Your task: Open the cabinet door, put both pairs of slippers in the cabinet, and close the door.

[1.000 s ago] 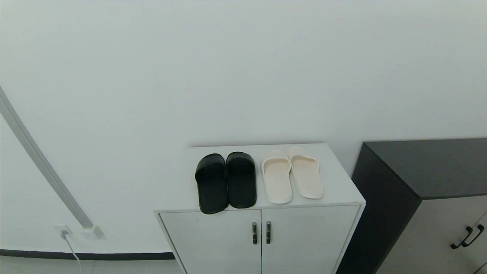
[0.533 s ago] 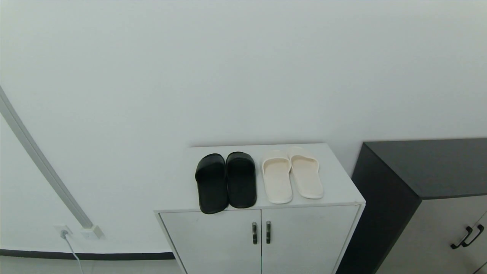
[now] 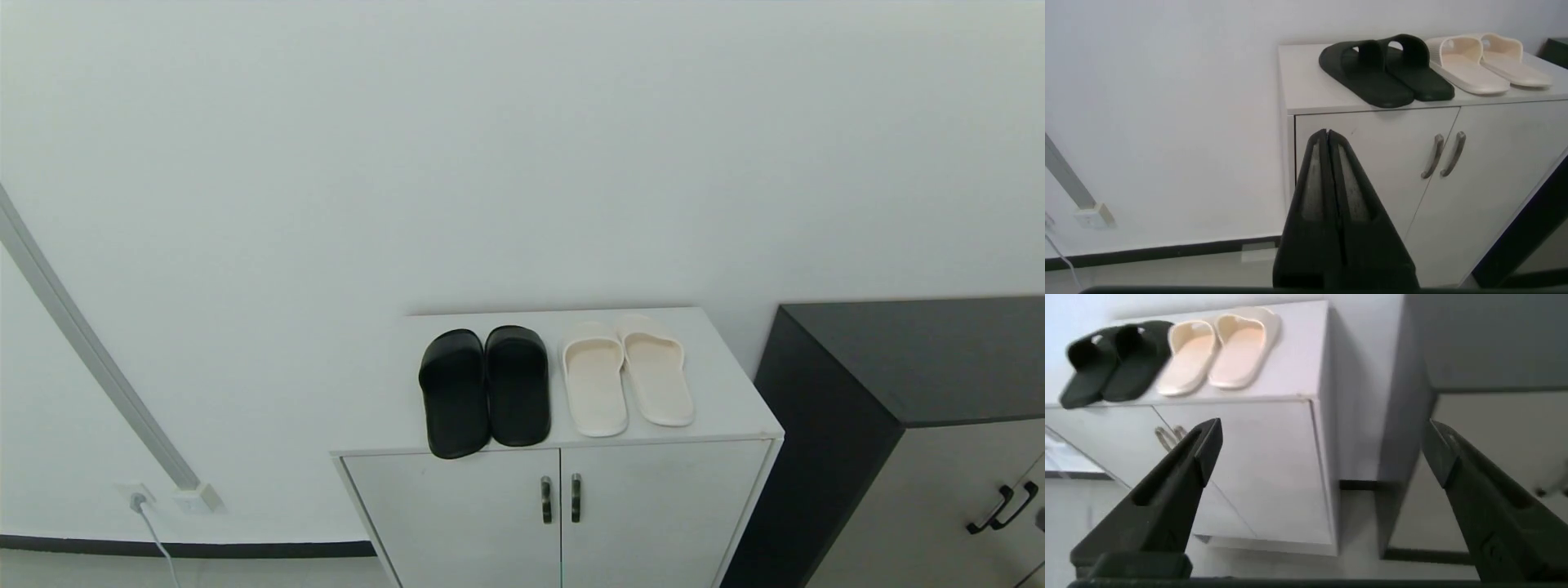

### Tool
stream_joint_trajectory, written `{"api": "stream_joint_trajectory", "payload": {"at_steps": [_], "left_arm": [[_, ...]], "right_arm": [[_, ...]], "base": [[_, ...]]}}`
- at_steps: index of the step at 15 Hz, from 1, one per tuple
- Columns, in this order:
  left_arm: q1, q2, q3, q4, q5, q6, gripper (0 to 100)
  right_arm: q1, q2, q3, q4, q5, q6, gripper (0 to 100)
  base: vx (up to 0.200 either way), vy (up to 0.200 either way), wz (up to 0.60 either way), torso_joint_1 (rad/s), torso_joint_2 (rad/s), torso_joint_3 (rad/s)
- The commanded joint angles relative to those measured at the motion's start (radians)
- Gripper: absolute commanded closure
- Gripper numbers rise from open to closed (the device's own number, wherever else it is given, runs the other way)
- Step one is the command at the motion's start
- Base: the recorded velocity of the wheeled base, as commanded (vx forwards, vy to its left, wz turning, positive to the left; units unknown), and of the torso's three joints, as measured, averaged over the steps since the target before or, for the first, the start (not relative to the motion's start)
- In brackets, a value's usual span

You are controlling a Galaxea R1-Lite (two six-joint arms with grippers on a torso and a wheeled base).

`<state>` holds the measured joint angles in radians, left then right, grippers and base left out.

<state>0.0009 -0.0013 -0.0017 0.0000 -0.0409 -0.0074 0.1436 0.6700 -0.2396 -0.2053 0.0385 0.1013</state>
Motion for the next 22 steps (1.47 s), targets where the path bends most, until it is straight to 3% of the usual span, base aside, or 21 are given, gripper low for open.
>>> {"api": "stream_joint_trajectory", "payload": {"at_steps": [1,4,7,11,14,17,22], "left_arm": [[0.001,0.001,0.000,0.000,-0.001,0.000,100],[0.001,0.001,0.000,0.000,-0.001,0.000,100],[0.001,0.001,0.000,0.000,-0.001,-0.002,100],[0.001,0.001,0.000,0.000,-0.002,-0.003,100],[0.001,0.001,0.000,0.000,-0.002,-0.003,100],[0.001,0.001,0.000,0.000,-0.002,-0.003,100],[0.001,0.001,0.000,0.000,-0.002,-0.003,100]], "right_arm": [[0.226,0.424,-0.037,-0.279,-0.088,0.072,0],[0.373,0.661,-0.132,-0.424,-0.203,0.136,0],[0.392,0.798,-0.244,-0.436,-0.227,0.140,0],[0.470,1.043,-0.474,-0.439,-0.367,0.161,0],[0.491,1.177,-0.564,-0.467,-0.433,0.169,0],[0.498,1.304,-0.647,-0.549,-0.453,0.161,0],[0.491,1.502,-0.866,-0.549,-0.460,0.156,0]], "base": [[0.000,0.000,0.00,0.000,0.00,0.000],[0.000,0.000,0.00,0.000,0.00,0.000],[0.000,0.000,0.00,0.000,0.00,0.000],[0.000,0.000,0.00,0.000,0.00,0.000],[0.000,0.000,0.00,0.000,0.00,0.000],[0.000,0.000,0.00,0.000,0.00,0.000],[0.000,0.000,0.00,0.000,0.00,0.000]]}}
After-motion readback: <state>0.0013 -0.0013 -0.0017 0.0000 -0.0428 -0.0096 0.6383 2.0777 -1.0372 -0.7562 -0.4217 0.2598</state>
